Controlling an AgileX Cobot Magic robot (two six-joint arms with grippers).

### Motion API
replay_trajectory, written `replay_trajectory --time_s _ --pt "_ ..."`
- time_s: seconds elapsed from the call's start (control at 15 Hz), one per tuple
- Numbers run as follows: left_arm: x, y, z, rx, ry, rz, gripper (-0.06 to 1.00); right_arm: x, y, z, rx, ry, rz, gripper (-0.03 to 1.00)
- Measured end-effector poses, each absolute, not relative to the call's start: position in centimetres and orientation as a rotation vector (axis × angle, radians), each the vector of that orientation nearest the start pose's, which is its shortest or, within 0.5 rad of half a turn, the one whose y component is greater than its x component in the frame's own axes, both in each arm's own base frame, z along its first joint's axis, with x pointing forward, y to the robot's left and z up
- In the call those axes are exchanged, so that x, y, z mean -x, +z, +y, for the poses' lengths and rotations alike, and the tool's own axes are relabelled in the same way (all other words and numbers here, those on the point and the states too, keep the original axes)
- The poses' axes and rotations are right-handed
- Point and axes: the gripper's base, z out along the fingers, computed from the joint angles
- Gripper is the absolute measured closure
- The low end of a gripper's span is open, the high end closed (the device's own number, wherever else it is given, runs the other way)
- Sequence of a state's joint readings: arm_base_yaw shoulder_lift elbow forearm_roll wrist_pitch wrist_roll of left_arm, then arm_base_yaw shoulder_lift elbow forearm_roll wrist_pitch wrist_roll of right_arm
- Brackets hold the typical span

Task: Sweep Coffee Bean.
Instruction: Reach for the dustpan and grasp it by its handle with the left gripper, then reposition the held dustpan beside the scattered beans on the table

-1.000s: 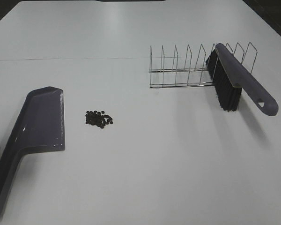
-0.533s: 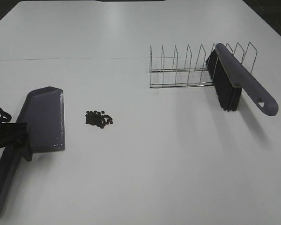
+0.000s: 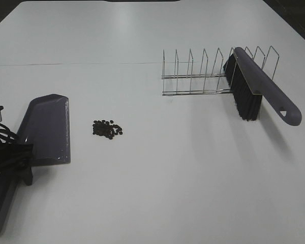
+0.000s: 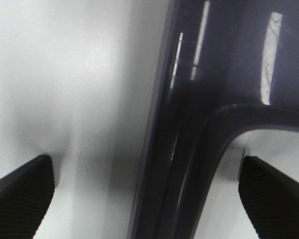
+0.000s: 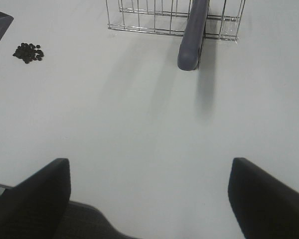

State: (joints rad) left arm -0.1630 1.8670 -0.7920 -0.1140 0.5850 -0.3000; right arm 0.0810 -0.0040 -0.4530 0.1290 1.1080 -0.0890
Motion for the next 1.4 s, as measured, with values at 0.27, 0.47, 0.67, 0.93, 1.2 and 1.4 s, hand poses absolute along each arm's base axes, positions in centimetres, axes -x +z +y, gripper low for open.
replay_trajectory --time_s 0.27,0.47,0.67,0.93,1.2,1.4 --pt "-27.3 9.3 -4.8 0.306 -0.061 3.118 0.62 0.4 26.1 1.0 0.187 0.152 2.123 0.21" --pt "-27.4 9.3 -4.7 0.263 -0.036 3.116 0.62 0.4 26.1 1.0 0.187 0.152 2.123 0.21" --pt "-27.4 9.3 -4.6 0.238 -0.020 3.117 0.62 0.4 26.1 1.0 0.187 0.154 2.123 0.21" --pt "-27.4 9.3 -4.6 0.201 -0.012 3.119 0.62 0.4 26.1 1.0 0.187 0.154 2.123 0.21" --pt "-27.6 10.7 -4.5 0.156 0.015 3.124 0.62 0.4 26.1 1.0 0.187 0.154 2.123 0.21" --pt "-28.1 16.0 -4.5 0.146 -0.022 2.992 0.62 0.4 26.1 1.0 0.187 0.154 2.123 0.21"
